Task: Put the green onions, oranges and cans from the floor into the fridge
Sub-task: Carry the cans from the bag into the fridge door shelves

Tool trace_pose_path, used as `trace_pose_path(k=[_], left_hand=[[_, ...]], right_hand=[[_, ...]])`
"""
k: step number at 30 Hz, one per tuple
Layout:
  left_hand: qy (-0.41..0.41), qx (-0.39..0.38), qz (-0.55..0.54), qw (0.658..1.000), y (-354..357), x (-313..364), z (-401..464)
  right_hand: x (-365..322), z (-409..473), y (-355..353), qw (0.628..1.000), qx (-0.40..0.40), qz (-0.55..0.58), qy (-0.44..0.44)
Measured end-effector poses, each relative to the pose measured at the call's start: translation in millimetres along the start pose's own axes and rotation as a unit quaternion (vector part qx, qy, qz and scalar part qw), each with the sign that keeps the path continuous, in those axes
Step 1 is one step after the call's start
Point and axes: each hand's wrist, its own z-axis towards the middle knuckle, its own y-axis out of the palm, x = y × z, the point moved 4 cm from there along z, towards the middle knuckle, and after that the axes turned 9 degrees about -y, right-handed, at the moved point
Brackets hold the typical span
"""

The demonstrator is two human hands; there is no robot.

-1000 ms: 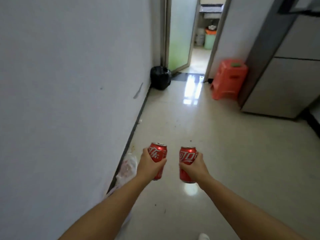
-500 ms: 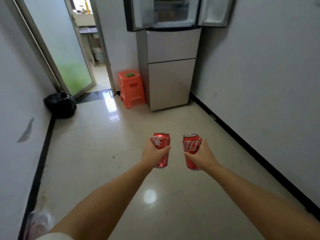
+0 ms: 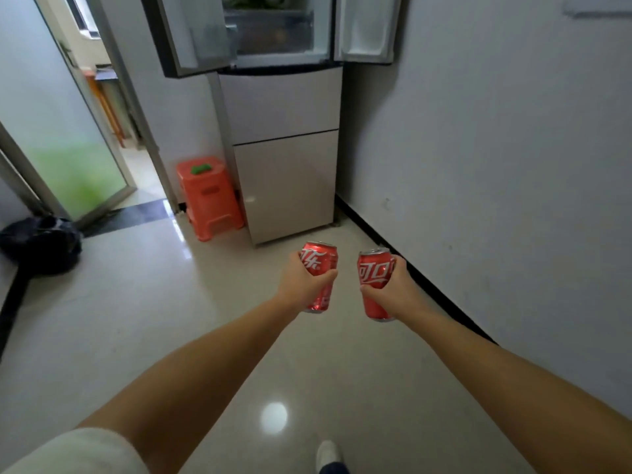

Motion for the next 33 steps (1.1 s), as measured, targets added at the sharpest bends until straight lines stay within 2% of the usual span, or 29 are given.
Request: trace_pose_path(k=[6, 11, 15, 20, 26, 33], left_hand=[[0.015, -0.019, -0.013, 1.0, 42, 83, 126], [0.039, -0.025, -0.023, 0.999, 64, 146, 217], [0.04, -0.017, -0.019, 0.999, 70, 178, 295], [0.05, 0.069, -0.016, 0.996, 58, 213, 397], [0.007, 0.171, -0.068, 0.983, 26, 243, 497], [-0.022, 0.255, -0.091, 0.962, -37, 246, 573]], right_hand=[[4, 144, -41, 0.999, 0.027, -0.028, 0.004], [-2, 258, -65, 0.999, 0.044, 0.021, 0.004], [-14, 355, -56, 0.998, 0.017, 0.055, -0.021], [-25, 482, -29, 0.995, -0.039, 0.065, -0.067], [-62, 623, 2, 0.981, -0.137, 0.076, -0.113], [-126, 722, 88, 0.952, -0.238, 0.107, -0.162]])
